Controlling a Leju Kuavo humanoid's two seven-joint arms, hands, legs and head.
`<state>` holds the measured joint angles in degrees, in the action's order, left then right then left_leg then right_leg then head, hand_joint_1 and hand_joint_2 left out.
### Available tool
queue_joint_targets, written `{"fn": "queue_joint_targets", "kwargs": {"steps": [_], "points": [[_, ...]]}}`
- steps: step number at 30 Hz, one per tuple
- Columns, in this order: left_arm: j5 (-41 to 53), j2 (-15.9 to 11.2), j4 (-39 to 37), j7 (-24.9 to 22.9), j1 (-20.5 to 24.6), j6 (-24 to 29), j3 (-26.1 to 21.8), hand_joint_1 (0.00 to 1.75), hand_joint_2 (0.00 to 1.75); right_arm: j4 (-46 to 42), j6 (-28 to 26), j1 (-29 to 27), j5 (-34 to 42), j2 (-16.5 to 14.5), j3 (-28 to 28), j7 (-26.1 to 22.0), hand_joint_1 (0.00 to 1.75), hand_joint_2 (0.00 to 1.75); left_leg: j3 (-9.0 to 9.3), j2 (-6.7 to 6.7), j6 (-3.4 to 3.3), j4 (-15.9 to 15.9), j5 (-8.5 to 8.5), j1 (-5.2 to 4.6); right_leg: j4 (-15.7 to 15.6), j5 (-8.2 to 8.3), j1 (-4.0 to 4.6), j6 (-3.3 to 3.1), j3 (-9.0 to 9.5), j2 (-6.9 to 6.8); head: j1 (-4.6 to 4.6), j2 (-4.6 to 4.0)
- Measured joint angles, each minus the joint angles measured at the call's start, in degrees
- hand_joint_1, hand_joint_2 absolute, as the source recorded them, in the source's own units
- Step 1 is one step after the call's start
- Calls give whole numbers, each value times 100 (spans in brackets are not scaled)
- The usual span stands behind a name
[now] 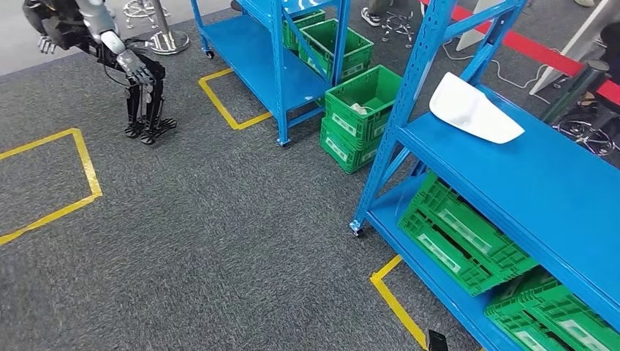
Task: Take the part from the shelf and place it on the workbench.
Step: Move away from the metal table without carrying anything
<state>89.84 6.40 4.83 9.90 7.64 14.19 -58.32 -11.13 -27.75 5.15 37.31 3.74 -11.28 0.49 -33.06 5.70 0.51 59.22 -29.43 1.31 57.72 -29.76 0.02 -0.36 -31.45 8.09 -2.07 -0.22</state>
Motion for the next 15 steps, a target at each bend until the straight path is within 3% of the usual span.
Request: {"fn": "queue_joint_targets", "kwargs": {"steps": [1, 3, 5, 7, 8, 10, 12, 14, 15], "points": [[-5, -1, 2, -3, -1, 4, 15, 0, 0, 0, 0, -11, 2, 0, -2, 4, 0, 0, 24, -87, -24, -28, -3, 5, 5, -11, -1, 28, -7, 18, -4, 0], [-10, -2, 6, -3, -4, 9, 37, 0, 0, 1, -3, -11, 5, 4, -6, 10, 0, 0, 89, -296, -78, -85, -15, 17, 249, -158, 11, 89, -127, -239, -69, 0], [-12, -4, 8, -1, -22, 11, 46, 0, 0, 1, -5, 22, 5, 13, -8, 17, 0, 0, 143, -532, -109, -107, -57, -10, 934, -482, 7, 149, -492, -649, -149, 0], [-12, -7, 7, 2, -33, 11, 52, 0, 0, 1, -6, 28, 9, 9, -11, 39, 0, 0, 185, -753, -113, -107, -112, -32, 1548, -663, -2, 179, -846, -792, -169, 0], [-12, -8, 7, 3, -31, 12, 60, 0, 0, 2, -6, 7, 13, 5, -13, 50, 0, 0, 216, -843, -110, -106, -142, -40, 1576, -587, -1, 173, -881, -811, -178, 0], [-12, -5, 7, 6, -18, 13, 78, 0, 0, 9, -6, -37, 25, 9, -15, 65, 0, 0, 303, -986, -101, -109, -205, -61, 994, -155, 21, 107, -614, -876, -209, 0], [-10, 14, 8, 7, -2, 13, 94, 0, 0, 16, -8, -39, 31, 35, -16, 65, 0, 0, 370, -1094, -84, -127, -256, -75, 279, 116, 94, -15, -253, -1103, -219, 0], [-6, 34, 9, 3, 10, 10, 119, 0, 0, 20, -9, -26, 21, 69, -19, 65, 0, 0, 402, -1182, -42, -149, -283, -78, 28, 103, 163, -100, -123, -1245, -217, 0], [-3, 46, 8, -3, 16, 9, 131, 0, 0, 21, -9, -30, 13, 86, -21, 64, 0, 0, 426, -1226, -15, -162, -293, -81, -3, 100, 178, -120, -117, -1211, -224, 0]]}}
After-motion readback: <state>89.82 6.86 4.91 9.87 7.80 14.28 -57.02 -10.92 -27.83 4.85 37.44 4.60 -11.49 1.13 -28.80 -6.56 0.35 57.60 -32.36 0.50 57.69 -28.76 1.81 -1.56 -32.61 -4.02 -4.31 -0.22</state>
